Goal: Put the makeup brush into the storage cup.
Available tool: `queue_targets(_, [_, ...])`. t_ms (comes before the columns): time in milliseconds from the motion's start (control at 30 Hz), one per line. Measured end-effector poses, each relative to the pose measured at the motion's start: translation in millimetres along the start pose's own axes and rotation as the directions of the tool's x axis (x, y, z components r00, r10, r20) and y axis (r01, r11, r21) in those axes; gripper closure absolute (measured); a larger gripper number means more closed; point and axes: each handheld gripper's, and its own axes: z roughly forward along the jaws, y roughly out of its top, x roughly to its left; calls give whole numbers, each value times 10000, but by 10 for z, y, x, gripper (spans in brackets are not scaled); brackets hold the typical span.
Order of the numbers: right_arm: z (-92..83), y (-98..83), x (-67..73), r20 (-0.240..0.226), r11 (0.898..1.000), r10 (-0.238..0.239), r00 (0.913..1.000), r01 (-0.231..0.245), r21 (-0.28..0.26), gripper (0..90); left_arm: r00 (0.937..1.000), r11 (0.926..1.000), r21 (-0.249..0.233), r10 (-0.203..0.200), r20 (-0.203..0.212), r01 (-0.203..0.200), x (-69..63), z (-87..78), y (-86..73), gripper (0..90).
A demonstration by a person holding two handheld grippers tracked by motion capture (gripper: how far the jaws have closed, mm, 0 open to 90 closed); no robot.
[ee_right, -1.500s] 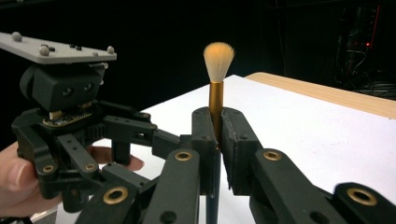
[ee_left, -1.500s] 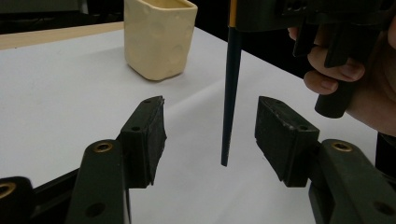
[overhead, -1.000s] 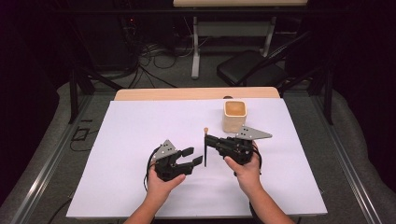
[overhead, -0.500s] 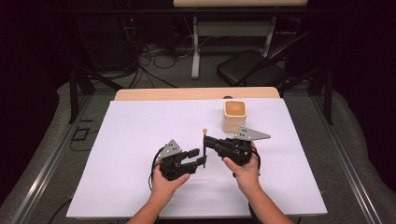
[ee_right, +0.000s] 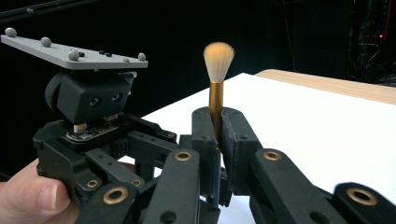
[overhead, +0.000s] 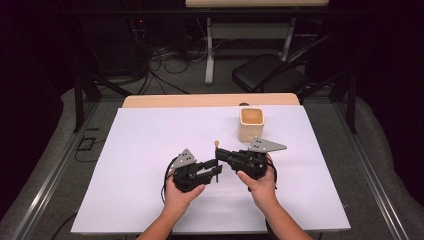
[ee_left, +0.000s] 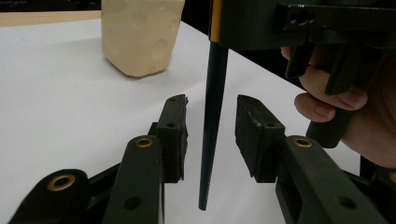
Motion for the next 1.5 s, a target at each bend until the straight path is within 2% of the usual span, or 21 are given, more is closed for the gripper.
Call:
queue_targets(667, [34,-36,30,-146,9998,-49,9999,52,175,837,9995,9991,-283,-321,40,322,22,-37,10,739])
queue_targets(1267, [46,-50,37,-184,9998,-9,9998,13,206,837,9998,9992,-327,-217,17,217,10,-49,12,812])
queue_targets(1500, [50,-53,38,-202,9998,-4,9998,8,206,837,9997,9994,-307,-181,145,185,10,-54,9,823])
